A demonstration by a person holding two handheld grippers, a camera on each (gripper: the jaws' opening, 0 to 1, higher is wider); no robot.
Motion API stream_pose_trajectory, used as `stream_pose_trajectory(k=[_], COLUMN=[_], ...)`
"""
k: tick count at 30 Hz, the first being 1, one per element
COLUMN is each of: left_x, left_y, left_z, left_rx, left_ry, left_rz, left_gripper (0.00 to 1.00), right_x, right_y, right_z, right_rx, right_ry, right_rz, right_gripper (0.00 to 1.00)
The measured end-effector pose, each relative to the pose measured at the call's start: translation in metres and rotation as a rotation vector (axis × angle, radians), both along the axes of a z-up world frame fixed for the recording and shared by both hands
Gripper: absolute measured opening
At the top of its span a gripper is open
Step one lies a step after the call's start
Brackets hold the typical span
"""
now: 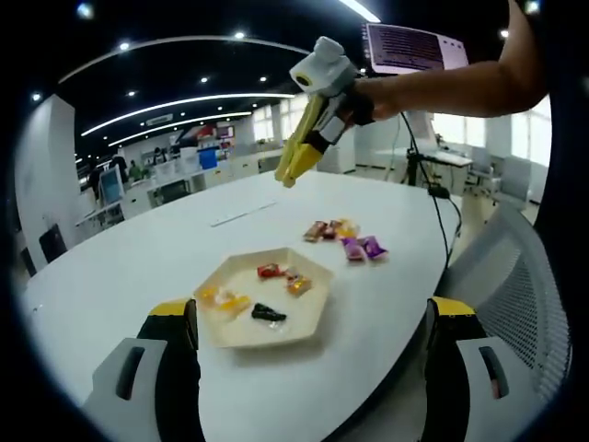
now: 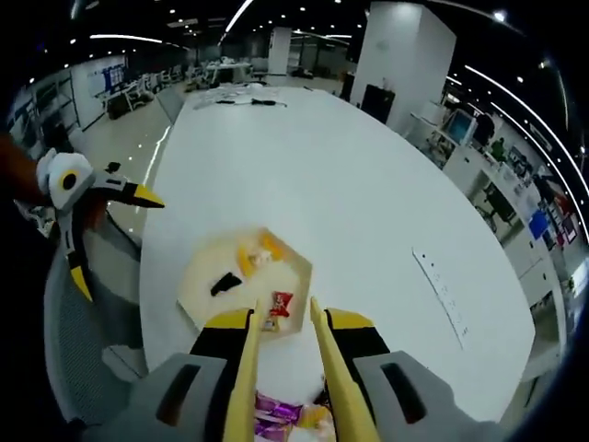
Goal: Place the target food into the container with the food tongs after gripping and lifting it, then release it inside without dropping or visibly crushing the food.
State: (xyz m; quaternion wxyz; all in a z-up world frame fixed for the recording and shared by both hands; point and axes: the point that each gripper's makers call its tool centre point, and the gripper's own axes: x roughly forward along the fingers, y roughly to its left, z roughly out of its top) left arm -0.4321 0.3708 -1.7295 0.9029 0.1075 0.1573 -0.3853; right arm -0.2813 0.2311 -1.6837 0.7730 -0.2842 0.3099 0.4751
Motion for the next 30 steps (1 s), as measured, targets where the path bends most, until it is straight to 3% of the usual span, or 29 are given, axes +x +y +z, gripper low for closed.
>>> stream_pose_trajectory(k=[8,17,30], left_x=[-0.001,-0.001,-0.001], left_y=[-0.001,-0.002,-0.002], left_z=[0.0,0.002,0.003], left_rx=[0.004,-0.001,0.0], left_ry=[0.001,-0.006,-0.01], left_rz=[-0.002,-0.002,-0.004], left_gripper=[0.99,0.99,0.99], right_x=[-0.001,-0.017,-0.032], right_y=[-0.048,-0.091,-0.142], right_z=[-0.01,-0.014,-0.02], right_rx=[0.024,0.062,0.078], right_ry=[0.001,0.002,-0.064], right_rz=[-0.113,-0.236,-0.337], right_gripper=[0.29,0.29,0.29])
